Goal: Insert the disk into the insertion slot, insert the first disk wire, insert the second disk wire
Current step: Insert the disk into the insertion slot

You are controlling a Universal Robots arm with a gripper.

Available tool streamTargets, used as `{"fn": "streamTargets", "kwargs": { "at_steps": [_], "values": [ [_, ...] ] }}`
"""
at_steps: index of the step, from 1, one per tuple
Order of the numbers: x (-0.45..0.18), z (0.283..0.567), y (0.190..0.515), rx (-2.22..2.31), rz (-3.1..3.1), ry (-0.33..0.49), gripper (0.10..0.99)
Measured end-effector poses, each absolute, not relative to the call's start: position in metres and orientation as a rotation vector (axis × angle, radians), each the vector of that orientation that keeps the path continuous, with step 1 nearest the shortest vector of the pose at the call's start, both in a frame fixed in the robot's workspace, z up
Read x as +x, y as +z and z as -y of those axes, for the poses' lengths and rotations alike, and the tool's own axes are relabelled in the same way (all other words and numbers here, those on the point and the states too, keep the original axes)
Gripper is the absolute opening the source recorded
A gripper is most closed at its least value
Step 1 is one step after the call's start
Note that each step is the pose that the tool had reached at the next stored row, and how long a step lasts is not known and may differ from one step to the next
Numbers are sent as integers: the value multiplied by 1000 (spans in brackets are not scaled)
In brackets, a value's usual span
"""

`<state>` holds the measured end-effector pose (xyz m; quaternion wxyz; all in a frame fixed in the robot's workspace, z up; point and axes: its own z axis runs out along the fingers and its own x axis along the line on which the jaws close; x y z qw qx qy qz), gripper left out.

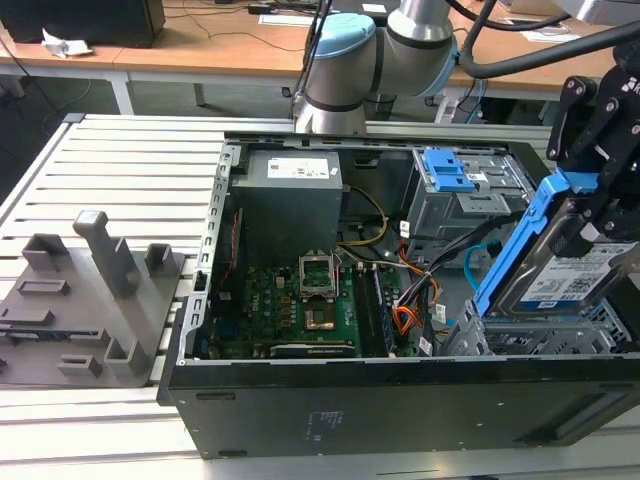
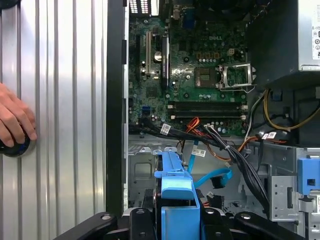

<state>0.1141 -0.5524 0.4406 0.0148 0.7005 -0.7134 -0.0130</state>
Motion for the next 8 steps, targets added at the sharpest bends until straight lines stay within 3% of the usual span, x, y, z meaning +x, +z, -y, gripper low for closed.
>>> {"fn": "streamTargets", "kwargs": {
  "at_steps": [8],
  "values": [
    [116, 550, 434, 2180, 2220, -40, 365]
  ]
}}
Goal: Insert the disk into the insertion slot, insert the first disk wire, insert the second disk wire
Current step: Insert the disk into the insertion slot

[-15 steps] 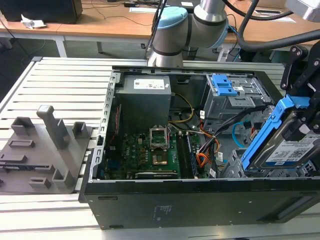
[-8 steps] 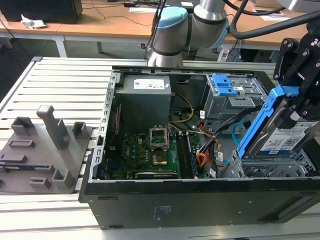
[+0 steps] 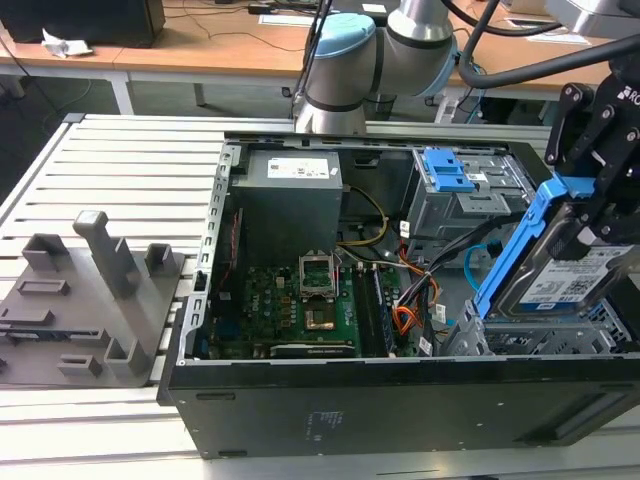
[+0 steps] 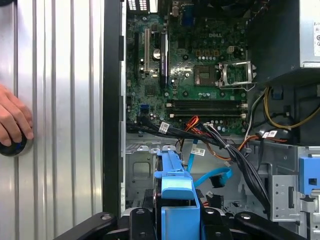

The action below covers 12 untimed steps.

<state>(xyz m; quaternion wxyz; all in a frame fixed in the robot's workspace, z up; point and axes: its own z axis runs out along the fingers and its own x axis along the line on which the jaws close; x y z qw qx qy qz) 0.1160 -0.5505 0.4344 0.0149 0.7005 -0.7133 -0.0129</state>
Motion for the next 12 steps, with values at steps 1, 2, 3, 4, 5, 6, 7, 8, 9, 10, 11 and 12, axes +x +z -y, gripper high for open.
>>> {"fn": "streamTargets", "kwargs": {
  "at_steps": [1, 2, 3, 4, 5, 6, 7, 8, 9, 10, 11, 12],
  "values": [
    [116, 550, 434, 2180, 2220, -40, 365],
    [116, 550, 433, 2180, 2220, -40, 365],
    [116, 550, 432, 2180, 2220, -40, 365],
    [116, 550, 431, 2180, 2220, -40, 365],
    [116, 550, 429, 2180, 2220, -39, 365],
    [116, 551, 426, 2181, 2221, -43, 365],
    [116, 551, 426, 2180, 2220, -41, 365],
    [116, 550, 426, 2180, 2220, -40, 365],
    [116, 550, 424, 2180, 2220, -40, 365],
    [116, 550, 421, 2180, 2220, -40, 365],
    [116, 550, 419, 2180, 2220, -40, 365],
    [116, 550, 417, 2180, 2220, -40, 365]
  ]
}}
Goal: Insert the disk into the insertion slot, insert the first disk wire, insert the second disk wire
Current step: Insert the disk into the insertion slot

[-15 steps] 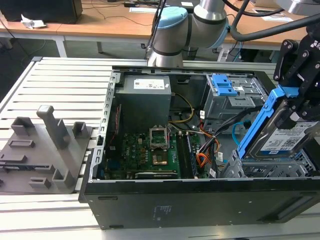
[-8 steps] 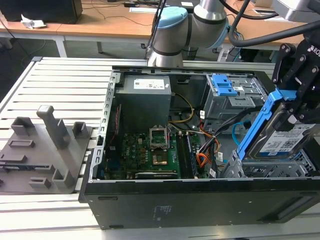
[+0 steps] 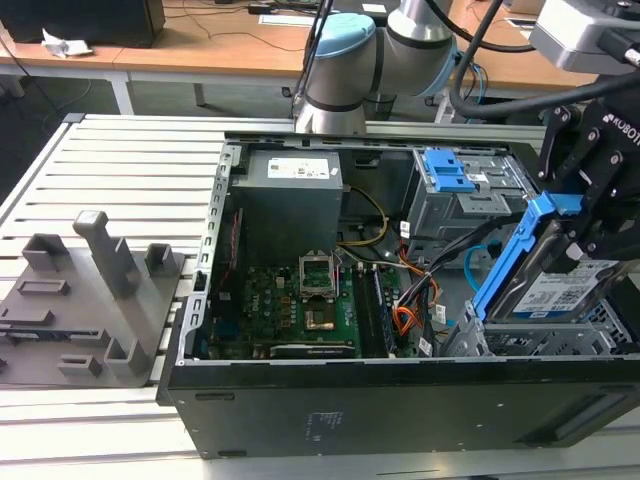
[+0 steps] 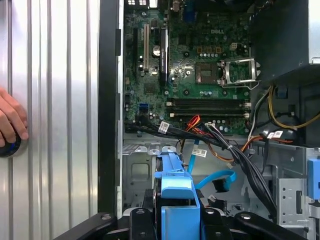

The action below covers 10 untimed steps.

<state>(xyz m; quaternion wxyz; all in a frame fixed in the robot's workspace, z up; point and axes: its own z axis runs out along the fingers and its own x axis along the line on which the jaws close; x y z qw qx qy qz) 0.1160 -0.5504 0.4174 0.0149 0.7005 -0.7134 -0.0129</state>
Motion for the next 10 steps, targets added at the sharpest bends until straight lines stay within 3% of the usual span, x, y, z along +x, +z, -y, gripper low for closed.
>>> {"fn": "streamTargets", "kwargs": {
  "at_steps": [10],
  "values": [
    [116, 550, 408, 2180, 2220, -40, 365]
  ]
}}
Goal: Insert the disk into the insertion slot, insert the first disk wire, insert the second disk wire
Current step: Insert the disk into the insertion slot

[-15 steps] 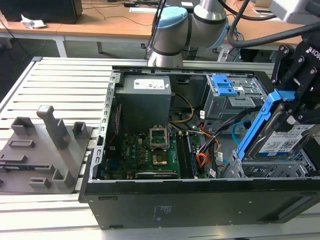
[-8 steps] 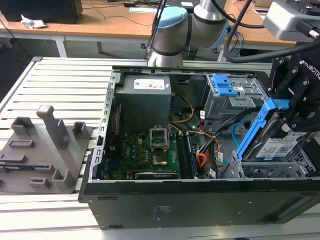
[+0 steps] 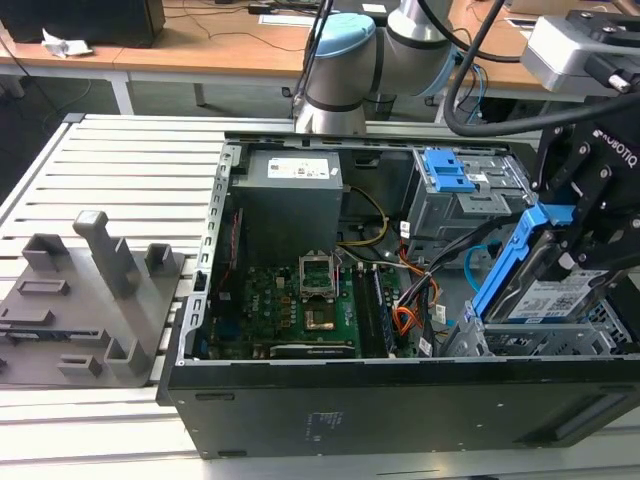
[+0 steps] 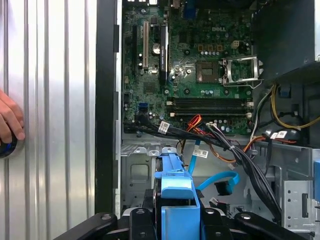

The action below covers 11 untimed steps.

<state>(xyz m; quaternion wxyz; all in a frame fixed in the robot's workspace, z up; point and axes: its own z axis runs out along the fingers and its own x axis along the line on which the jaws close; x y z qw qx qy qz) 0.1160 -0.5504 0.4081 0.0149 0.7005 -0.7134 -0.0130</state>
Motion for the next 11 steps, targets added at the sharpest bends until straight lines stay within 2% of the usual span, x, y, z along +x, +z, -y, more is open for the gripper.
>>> {"fn": "streamTargets", "kwargs": {
  "at_steps": [10, 11],
  "values": [
    [116, 550, 405, 2180, 2220, -40, 373],
    [116, 550, 405, 2180, 2220, -40, 435]
  ]
}}
